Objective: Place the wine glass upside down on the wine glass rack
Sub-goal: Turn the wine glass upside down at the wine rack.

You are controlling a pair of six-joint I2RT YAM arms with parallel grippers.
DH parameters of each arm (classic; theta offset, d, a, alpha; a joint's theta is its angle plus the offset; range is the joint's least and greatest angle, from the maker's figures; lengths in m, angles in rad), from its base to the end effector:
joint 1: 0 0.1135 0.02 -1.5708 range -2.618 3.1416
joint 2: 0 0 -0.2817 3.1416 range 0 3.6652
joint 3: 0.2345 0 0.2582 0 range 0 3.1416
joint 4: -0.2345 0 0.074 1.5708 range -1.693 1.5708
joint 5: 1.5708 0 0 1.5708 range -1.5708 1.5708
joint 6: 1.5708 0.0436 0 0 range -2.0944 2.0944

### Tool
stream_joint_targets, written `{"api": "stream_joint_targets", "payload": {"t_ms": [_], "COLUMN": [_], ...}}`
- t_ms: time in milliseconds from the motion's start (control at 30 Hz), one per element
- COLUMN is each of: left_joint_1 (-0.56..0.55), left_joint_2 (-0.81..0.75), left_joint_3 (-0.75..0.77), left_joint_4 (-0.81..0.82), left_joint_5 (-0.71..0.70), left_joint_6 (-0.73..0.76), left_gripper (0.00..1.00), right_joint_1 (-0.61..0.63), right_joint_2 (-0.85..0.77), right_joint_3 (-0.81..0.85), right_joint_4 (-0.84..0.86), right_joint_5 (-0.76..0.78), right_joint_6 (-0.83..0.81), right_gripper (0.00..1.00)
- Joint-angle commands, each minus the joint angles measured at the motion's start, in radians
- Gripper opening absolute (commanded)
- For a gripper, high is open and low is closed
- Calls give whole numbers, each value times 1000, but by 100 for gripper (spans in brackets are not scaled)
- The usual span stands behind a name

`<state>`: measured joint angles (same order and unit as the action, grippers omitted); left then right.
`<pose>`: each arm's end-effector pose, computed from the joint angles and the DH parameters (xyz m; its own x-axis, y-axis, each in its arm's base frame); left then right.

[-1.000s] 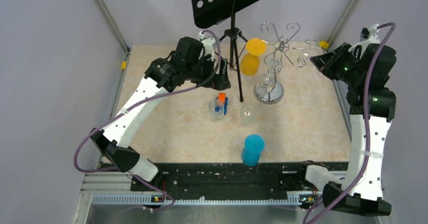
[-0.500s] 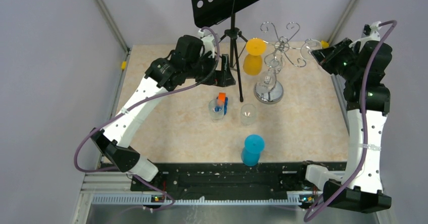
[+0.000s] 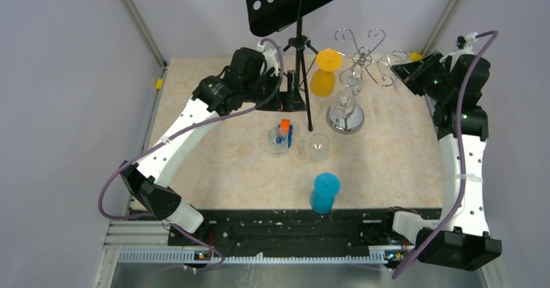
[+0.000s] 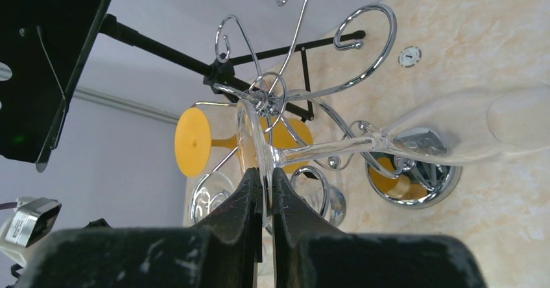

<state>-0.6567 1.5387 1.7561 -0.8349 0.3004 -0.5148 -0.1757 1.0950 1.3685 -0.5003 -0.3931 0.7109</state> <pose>0.2595 -0.2163 0.4408 -0.7803 0.0077 -0.6253 0.4481 0.7043 -0.5506 0.2273 -0.0234 0.4638 -0.3022 0.6658 -0.6822 -0.0117 0.7130 0.7011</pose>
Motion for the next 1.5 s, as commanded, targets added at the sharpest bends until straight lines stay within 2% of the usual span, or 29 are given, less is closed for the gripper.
{"api": "stream_joint_targets", "payload": {"t_ms": [0, 700, 1467], "left_joint_1": [-3, -3, -3], "left_joint_2": [-1, -2, -2], "left_joint_3": [-3, -10, -12], "left_joint_4": [60, 53, 56], "left_joint_5": [22, 15, 14], "left_joint_6": [-27, -32, -40], "left_gripper": [98, 98, 98], "right_joint_1": [-15, -15, -14], "right_joint_2": [8, 69, 7], "right_joint_3": [-13, -56, -38], "right_joint_4": [141, 213, 123], "right_joint_5": [-50, -230, -244], "right_joint_6": [42, 103, 124], "right_gripper": [0, 0, 0]}}
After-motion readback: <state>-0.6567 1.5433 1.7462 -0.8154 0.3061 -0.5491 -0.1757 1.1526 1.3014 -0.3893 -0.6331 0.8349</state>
